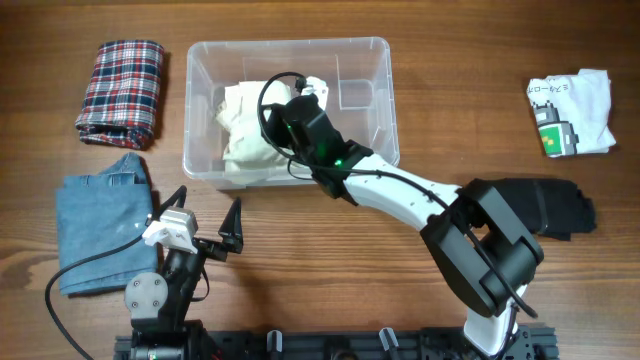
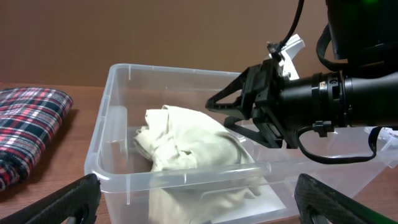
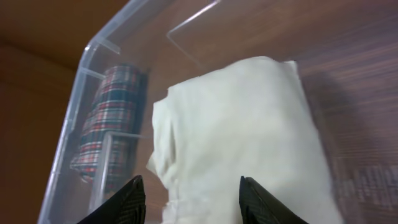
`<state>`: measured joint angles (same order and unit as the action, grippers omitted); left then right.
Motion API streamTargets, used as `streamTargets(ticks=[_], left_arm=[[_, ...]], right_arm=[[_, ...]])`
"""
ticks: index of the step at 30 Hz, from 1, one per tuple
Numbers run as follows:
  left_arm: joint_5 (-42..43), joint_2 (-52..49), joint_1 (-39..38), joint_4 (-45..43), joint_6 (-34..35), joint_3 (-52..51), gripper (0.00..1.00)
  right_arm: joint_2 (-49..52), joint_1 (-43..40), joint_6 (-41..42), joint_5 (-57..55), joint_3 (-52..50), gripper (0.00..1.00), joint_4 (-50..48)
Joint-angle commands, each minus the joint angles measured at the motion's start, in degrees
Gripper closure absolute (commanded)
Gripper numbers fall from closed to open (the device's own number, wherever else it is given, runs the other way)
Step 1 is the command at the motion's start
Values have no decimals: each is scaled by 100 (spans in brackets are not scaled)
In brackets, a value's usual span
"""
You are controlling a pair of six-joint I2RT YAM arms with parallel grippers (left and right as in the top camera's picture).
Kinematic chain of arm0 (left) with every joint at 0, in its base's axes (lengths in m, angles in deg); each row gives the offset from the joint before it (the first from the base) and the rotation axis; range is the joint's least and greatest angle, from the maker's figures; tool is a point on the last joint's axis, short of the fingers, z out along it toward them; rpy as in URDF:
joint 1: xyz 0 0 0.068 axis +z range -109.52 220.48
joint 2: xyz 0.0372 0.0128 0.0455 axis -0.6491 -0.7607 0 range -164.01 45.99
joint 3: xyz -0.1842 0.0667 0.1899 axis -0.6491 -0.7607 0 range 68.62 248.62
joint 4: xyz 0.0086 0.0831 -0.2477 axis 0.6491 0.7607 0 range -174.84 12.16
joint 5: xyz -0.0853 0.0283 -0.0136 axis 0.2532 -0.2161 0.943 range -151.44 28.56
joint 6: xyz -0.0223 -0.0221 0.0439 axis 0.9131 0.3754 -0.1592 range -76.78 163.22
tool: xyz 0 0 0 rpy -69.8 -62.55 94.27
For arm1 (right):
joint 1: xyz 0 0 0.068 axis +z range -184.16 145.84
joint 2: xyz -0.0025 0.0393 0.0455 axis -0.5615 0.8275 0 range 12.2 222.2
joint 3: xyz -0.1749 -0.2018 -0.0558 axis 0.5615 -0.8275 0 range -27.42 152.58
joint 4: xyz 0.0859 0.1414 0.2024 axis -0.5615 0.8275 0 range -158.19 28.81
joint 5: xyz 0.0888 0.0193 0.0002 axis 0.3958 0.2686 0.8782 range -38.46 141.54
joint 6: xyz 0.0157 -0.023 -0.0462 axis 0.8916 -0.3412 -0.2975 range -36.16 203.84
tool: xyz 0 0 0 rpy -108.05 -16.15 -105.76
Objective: Pack container
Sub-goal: 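Lower the cream cloth into the bin and open the right gripper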
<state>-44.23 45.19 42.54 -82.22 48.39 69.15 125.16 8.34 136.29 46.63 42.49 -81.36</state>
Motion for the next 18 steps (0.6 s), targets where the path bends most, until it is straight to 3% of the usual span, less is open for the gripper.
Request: streamTargets(ticks=[1, 5, 8, 13, 18], left_arm=[[-33, 42, 46, 22, -68, -22, 0], [-33, 42, 46, 22, -68, -22, 0], [-33, 42, 46, 22, -68, -22, 0], [-33, 42, 46, 22, -68, -22, 0], [-33, 42, 46, 22, -68, -22, 0]], right_arm=[[-83, 28, -527, -26, 146, 48, -181], [-223, -72, -1534, -494, 153, 49, -284], [-435, -247, -2538, -920, 157, 62, -120], [-452, -549, -2686, -1045, 195, 87, 787], [-444, -588, -3032, -629, 195, 95, 1261]])
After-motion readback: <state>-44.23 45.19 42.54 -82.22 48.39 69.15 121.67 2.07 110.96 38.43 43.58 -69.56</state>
